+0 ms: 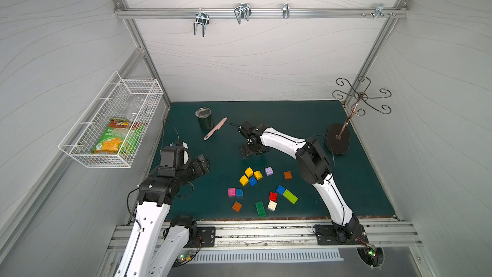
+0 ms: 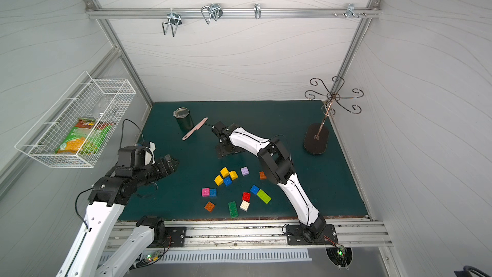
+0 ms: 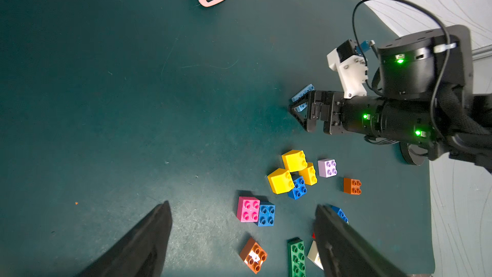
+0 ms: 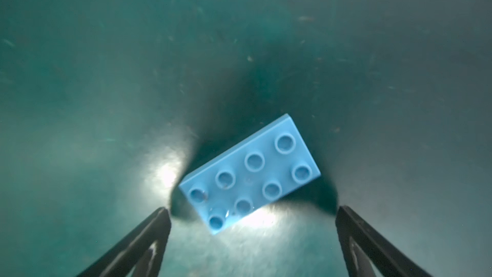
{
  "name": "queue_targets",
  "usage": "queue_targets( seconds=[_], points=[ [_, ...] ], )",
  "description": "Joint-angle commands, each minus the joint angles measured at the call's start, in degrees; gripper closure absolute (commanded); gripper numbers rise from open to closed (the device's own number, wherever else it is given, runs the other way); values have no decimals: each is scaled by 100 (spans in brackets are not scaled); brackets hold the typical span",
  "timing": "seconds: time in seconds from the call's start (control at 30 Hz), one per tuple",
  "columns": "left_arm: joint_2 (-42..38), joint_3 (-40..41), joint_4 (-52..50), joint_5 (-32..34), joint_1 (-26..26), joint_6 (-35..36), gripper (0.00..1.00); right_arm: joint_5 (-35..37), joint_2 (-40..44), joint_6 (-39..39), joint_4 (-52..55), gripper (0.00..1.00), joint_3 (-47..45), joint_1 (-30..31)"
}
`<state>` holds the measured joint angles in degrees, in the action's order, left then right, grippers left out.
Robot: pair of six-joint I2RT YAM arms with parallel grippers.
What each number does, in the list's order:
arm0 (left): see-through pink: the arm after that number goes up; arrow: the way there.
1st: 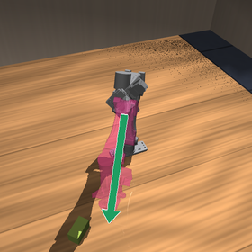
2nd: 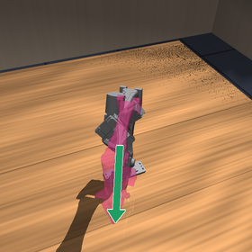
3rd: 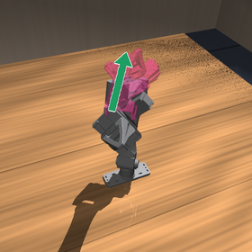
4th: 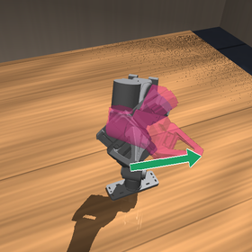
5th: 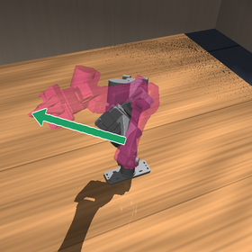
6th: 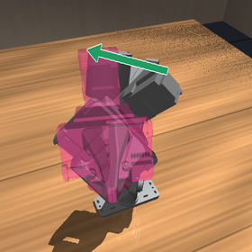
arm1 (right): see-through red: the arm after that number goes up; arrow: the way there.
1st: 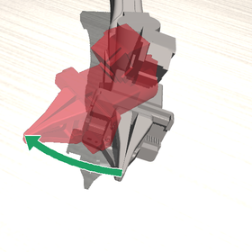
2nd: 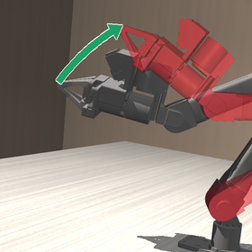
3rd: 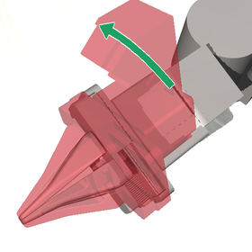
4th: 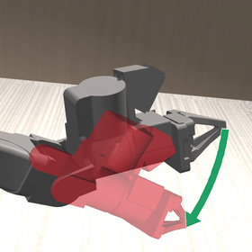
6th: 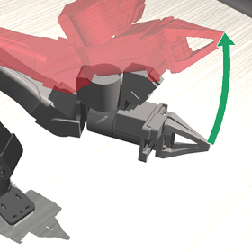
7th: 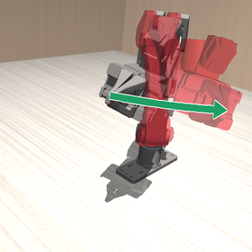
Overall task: Assemble the number 1 with lego
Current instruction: Move the lego brick at the center of the board.
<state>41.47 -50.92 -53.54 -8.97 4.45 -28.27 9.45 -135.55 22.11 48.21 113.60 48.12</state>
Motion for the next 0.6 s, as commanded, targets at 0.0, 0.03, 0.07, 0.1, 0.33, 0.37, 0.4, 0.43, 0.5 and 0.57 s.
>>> queue_targets(
  seconds=[0.0,0.03,0.07,0.1,0.33,0.37,0.4,0.43,0.5,0.57],
  points=[
    [48,-32,239,18,18,6,11,-139,-313,-509,82,1,135,-154],
    [60,-33,239,18,17,3,11,-76,-372,-572,122,1,221,-147],
    [84,-41,230,24,17,6,11,8,-455,-620,185,1,341,-137],
    [97,-41,227,27,13,2,11,70,-534,-697,229,1,457,-128],
    [104,-41,221,88,12,-14,11,207,-825,-870,445,4,870,-118],
    [113,-41,214,86,15,-12,11,191,-816,-851,420,6,834,-114],
    [122,-41,212,82,13,-12,11,190,-805,-825,405,9,791,-109],
    [128,-41,212,86,12,-12,11,182,-798,-799,392,11,758,-110],
    [141,-41,212,89,12,-12,11,225,-791,-699,432,16,720,-101],
    [133,-41,212,83,13,-12,11,232,-732,-569,420,18,612,-101]
  ],
)
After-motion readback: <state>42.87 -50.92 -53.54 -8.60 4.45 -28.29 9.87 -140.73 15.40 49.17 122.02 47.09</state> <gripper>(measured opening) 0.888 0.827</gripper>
